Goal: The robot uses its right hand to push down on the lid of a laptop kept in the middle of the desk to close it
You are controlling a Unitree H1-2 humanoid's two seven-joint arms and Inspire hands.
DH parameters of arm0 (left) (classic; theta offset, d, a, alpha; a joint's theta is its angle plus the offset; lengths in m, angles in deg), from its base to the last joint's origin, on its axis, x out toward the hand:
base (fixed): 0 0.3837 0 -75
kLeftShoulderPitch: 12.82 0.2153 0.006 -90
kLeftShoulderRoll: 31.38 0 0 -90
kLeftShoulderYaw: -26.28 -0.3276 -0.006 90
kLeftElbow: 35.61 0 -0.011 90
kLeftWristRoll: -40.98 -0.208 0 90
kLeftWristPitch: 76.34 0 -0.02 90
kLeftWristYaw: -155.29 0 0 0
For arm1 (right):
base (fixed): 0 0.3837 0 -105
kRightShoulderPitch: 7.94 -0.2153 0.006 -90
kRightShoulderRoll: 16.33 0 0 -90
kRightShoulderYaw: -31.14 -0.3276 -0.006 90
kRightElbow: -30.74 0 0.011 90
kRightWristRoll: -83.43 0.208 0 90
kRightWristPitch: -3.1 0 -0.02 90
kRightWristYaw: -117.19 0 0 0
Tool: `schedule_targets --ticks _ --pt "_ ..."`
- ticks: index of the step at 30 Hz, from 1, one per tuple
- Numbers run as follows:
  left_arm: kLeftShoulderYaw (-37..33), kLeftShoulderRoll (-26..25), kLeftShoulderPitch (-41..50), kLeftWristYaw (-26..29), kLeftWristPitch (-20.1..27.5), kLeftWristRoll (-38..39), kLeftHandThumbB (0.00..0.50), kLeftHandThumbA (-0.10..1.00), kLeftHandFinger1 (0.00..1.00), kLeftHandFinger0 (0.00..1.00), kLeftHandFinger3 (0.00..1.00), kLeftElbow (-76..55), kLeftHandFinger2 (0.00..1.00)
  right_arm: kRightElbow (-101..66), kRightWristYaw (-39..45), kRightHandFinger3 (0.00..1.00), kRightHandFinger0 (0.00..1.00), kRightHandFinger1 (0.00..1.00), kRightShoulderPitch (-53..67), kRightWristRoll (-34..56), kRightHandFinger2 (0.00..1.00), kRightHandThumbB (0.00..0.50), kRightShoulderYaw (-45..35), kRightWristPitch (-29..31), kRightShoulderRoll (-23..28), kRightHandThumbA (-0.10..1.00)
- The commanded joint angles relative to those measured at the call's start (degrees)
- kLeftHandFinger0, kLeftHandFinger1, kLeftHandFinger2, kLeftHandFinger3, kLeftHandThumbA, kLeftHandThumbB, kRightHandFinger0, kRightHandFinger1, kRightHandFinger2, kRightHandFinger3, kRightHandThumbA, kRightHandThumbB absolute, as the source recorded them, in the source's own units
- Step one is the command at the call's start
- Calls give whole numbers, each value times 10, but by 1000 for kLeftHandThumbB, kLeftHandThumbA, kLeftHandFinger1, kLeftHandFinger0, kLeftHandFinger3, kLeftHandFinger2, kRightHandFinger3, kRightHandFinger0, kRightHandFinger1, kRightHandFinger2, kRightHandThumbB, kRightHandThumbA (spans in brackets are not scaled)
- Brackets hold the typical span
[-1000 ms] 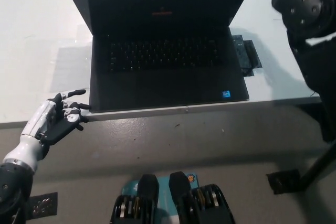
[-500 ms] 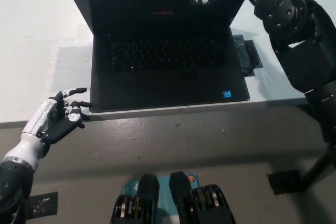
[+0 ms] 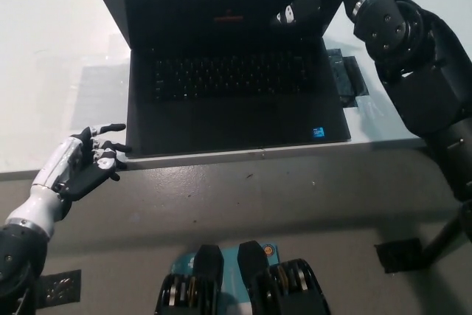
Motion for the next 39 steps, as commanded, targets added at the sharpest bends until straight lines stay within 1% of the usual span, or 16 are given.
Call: schedule_targets --ticks 1,4,5,6,7,10,11,12,13,15,17,21,24,29,31,39 --pt "-1 -15 -17 -8 -10 -1 0 165 458 435 748 -7 565 -14 -13 1000 553 664 -17 -8 759 500 -1 13 5 1000" --pt "-1 -13 -16 -8 -10 -1 0 161 463 436 737 -7 560 -18 -9 1000 522 608 -9 -1 673 500 -3 15 3 1000" --pt "0 -13 -16 -8 -10 0 0 149 455 431 736 -9 558 -25 -10 1000 748 818 -2 -3 880 470 -3 11 2 1000" --pt "-1 -13 -16 -8 -10 -1 2 158 463 438 741 -9 564 -27 -10 1000 845 890 0 -6 949 466 0 8 2 1000" --pt "-2 -14 -16 -8 -10 -3 0 165 465 441 743 -9 566 -30 -10 1000 884 916 1 -12 976 466 3 4 3 1000" --pt "-2 -15 -20 -9 -10 -3 0 159 457 434 740 -6 559 -24 -11 1000 828 853 12 -6 958 487 -1 7 0 1000" --pt "-1 -14 -20 -8 -10 -1 0 160 458 434 741 -5 559 -26 -9 1000 880 900 19 -1 989 466 -4 9 0 1000" --pt "0 -14 -19 -10 -10 4 0 155 466 442 752 -6 575 -43 1 1000 984 976 35 12 970 461 -14 -21 -6 1000" --pt "0 -14 -19 -10 -10 4 0 151 464 442 751 -6 573 -53 3 1000 1000 1000 46 19 990 432 -19 -28 -9 1000" --pt "1 -15 -22 -10 -10 3 0 131 461 435 741 -7 567 -60 4 1000 1000 1000 62 24 994 383 -22 -23 -10 1000" --pt "1 -15 -22 -9 -10 2 0 129 468 441 727 -7 561 -72 9 1000 1000 1000 79 27 987 372 -25 -35 -13 1000" --pt "2 -14 -23 -6 -10 1 0 144 471 441 743 -4 572 -107 20 1000 1000 1000 118 51 1000 397 -42 -59 -23 1000" --pt "1 -14 -23 -7 -10 0 0 160 474 442 746 -5 575 -128 17 1000 1000 1000 144 61 986 369 -54 -68 -31 1000" --pt "0 -13 -26 -5 -10 0 0 164 478 445 753 -2 582 -128 14 1000 1000 1000 174 76 993 404 -72 -71 -36 1000" --pt "2 -13 -26 -6 -10 1 0 161 476 443 757 -2 584 -129 9 1000 1000 1000 184 74 993 374 -75 -73 -36 1000" --pt "10 -4 -31 10 -3 -10 0 147 460 434 746 -3 573 -154 13 1000 1000 1000 240 132 983 367 -124 -95 -57 1000"
